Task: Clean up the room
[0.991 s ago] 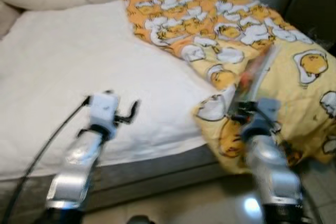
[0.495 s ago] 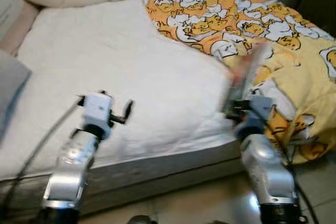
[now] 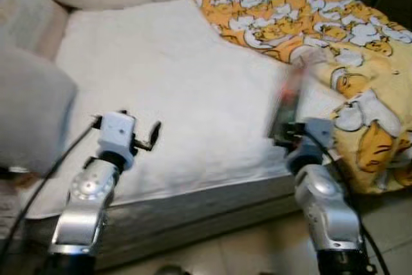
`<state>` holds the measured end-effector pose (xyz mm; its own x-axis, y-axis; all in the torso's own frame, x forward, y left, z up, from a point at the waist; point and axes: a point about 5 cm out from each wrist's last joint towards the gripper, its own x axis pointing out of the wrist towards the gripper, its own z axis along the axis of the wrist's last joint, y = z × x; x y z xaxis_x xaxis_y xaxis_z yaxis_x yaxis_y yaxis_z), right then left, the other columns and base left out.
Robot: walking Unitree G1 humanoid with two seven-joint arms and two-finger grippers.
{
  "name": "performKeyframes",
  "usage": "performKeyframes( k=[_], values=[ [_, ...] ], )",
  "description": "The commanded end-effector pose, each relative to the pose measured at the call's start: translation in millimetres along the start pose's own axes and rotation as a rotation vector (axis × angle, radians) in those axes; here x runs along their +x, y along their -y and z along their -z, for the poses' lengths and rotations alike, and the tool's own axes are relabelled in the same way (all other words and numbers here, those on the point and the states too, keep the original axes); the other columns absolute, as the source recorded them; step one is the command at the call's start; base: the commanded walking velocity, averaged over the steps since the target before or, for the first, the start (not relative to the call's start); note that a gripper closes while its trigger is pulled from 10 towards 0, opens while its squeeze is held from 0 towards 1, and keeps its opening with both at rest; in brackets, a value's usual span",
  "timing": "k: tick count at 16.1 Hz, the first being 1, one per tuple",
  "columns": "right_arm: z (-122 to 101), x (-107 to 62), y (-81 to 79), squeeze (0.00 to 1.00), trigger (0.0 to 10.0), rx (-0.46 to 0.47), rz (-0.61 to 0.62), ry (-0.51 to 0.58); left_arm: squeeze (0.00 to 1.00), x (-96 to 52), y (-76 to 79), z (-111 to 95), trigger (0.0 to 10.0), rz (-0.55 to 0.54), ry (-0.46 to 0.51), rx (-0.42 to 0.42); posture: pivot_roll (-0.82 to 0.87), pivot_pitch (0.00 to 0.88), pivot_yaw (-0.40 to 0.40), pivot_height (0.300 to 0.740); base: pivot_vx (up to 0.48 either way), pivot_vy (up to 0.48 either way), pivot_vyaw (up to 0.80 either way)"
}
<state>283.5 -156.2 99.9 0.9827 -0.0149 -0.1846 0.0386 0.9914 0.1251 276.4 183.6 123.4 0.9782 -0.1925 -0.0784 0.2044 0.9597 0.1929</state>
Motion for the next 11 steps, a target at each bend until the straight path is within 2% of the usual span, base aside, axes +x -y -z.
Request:
performKeyframes(
  k=[1,2,10,11],
  values=[
    [-10.5,0.4,7.0,0.00,10.0,-0.004,0.021,0.044,0.00,2.5,6.9,-2.7,10.0,0.019,0.009,-0.001,0.11,0.000,0.037,0.740,0.000,0.469,0.00],
    [-10.5,0.5,7.3,0.00,10.0,-0.004,0.021,0.044,0.00,2.7,7.1,-2.6,10.0,0.017,0.008,-0.001,0.11,0.000,0.037,0.740,0.000,0.458,0.00],
    [-9.9,1.1,1.9,0.00,10.0,-0.001,-0.016,0.038,0.00,3.7,3.9,-5.5,10.0,0.003,0.028,0.010,0.12,0.000,0.039,0.740,0.000,0.000,0.00],
    [-9.9,0.9,0.3,0.00,10.0,-0.009,-0.033,0.034,0.00,3.9,3.4,-6.2,10.0,0.001,0.032,0.004,0.12,0.000,0.039,0.740,0.000,0.000,0.49]
  ],
)
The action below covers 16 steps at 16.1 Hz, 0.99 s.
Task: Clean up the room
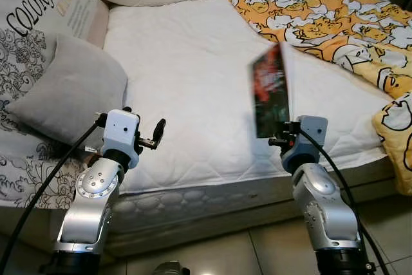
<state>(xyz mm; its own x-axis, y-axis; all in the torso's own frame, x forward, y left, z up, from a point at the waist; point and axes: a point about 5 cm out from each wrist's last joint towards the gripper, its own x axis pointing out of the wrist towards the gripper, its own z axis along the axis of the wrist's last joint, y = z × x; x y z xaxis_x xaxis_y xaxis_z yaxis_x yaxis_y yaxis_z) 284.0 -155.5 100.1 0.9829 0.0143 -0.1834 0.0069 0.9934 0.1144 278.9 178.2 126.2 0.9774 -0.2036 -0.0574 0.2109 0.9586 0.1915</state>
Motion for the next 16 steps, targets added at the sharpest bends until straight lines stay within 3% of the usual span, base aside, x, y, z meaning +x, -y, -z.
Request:
performKeyframes(
  k=[1,8,16],
  values=[
    [-9.8,0.5,0.7,0.00,10.0,-0.008,-0.003,0.036,0.00,0.7,-1.0,-2.5,10.0,-0.006,0.011,0.004,0.12,0.000,0.039,0.740,0.000,0.000,0.80],
    [-3.8,-2.3,-16.5,0.00,10.0,-0.046,-0.157,-0.008,0.00,2.3,-2.3,-2.8,10.0,-0.013,0.013,0.001,0.12,0.000,0.041,0.740,0.185,0.000,0.80],
    [-1.2,-2.9,-17.1,0.00,10.0,-0.032,-0.172,-0.032,0.00,1.6,-5.0,-2.5,10.0,-0.015,0.010,0.001,0.12,0.000,0.041,0.740,0.263,0.000,0.00]
  ],
)
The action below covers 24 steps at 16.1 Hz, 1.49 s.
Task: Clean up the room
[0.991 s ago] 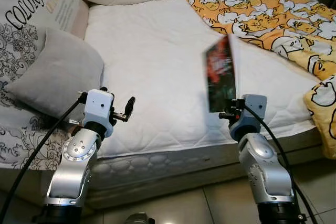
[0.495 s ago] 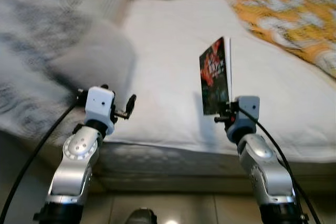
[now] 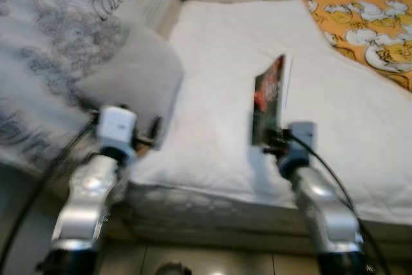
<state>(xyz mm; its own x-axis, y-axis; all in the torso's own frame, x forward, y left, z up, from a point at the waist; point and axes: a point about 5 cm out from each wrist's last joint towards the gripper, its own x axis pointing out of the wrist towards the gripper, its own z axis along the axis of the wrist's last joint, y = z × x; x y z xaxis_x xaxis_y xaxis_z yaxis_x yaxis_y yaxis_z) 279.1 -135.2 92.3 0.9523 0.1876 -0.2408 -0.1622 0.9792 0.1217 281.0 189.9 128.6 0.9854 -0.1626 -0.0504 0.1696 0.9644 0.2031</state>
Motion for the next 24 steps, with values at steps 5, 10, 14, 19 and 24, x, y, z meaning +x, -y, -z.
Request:
performKeyframes(
  k=[5,10,14,19,24],
  values=[
    [-12.2,-1.5,1.6,0.00,10.0,-0.015,-0.008,0.047,0.00,1.1,6.5,-2.5,10.0,0.030,0.011,-0.007,0.12,0.000,0.041,0.740,0.270,0.000,0.00],
    [-12.7,-3.8,3.3,0.00,10.0,-0.028,0.005,0.053,0.00,-2.0,7.1,-1.5,10.0,0.034,0.009,-0.014,0.12,0.000,0.038,0.740,0.269,0.000,0.00],
    [-12.1,-4.5,5.8,0.00,10.0,-0.026,0.021,0.055,0.00,-3.1,7.7,-1.0,10.0,0.033,0.010,-0.024,0.12,0.000,0.034,0.740,0.277,0.000,0.00],
    [-11.5,-4.0,6.6,0.00,10.0,-0.031,0.029,0.054,0.00,-2.7,8.9,-1.1,10.0,0.036,0.014,-0.029,0.12,0.000,0.033,0.740,0.286,0.000,0.00],
    [-12.4,-2.6,5.7,0.00,10.0,-0.034,0.030,0.057,0.00,-2.0,7.0,-1.3,10.0,0.036,0.014,-0.027,0.12,0.000,0.036,0.740,0.289,0.000,0.00]
  ],
)
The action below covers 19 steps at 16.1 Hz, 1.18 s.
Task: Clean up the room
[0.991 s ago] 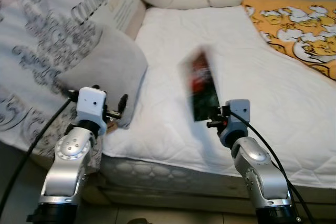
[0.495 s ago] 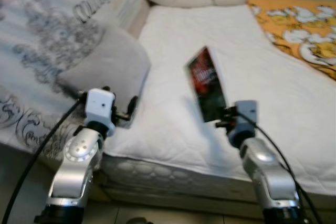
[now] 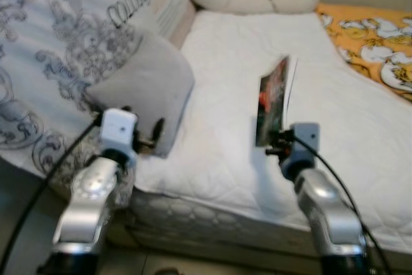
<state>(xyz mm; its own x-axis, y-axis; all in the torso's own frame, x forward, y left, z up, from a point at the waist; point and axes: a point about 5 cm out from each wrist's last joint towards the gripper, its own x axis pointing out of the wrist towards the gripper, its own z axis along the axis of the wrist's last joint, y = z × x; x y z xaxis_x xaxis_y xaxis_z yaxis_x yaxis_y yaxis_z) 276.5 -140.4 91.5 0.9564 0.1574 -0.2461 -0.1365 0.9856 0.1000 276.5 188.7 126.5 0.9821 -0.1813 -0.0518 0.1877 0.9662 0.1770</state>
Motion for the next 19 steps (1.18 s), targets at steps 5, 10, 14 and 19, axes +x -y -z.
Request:
performKeyframes(
  k=[5,10,14,19],
  values=[
    [-14.3,1.4,2.1,0.00,10.0,-0.018,0.005,0.060,0.00,2.2,3.4,-2.2,10.0,0.019,0.008,-0.001,0.12,0.000,0.035,0.740,0.288,0.000,0.00],
    [-13.8,2.5,1.9,0.00,10.0,-0.008,0.004,0.057,0.00,1.4,2.1,-1.5,10.0,0.021,0.004,0.001,0.12,0.000,0.035,0.740,0.288,0.000,0.00],
    [-14.0,5.9,-0.3,0.00,10.0,-0.016,-0.013,0.054,0.00,1.0,1.3,-1.2,10.0,0.024,0.003,0.004,0.13,0.000,0.031,0.740,0.293,0.000,0.00],
    [-19.8,30.5,-5.3,0.00,10.0,0.037,-0.053,0.047,0.00,-0.5,-0.3,-0.9,10.0,0.046,-0.017,0.042,0.14,0.000,0.030,0.740,0.172,0.000,0.00]
  ],
)
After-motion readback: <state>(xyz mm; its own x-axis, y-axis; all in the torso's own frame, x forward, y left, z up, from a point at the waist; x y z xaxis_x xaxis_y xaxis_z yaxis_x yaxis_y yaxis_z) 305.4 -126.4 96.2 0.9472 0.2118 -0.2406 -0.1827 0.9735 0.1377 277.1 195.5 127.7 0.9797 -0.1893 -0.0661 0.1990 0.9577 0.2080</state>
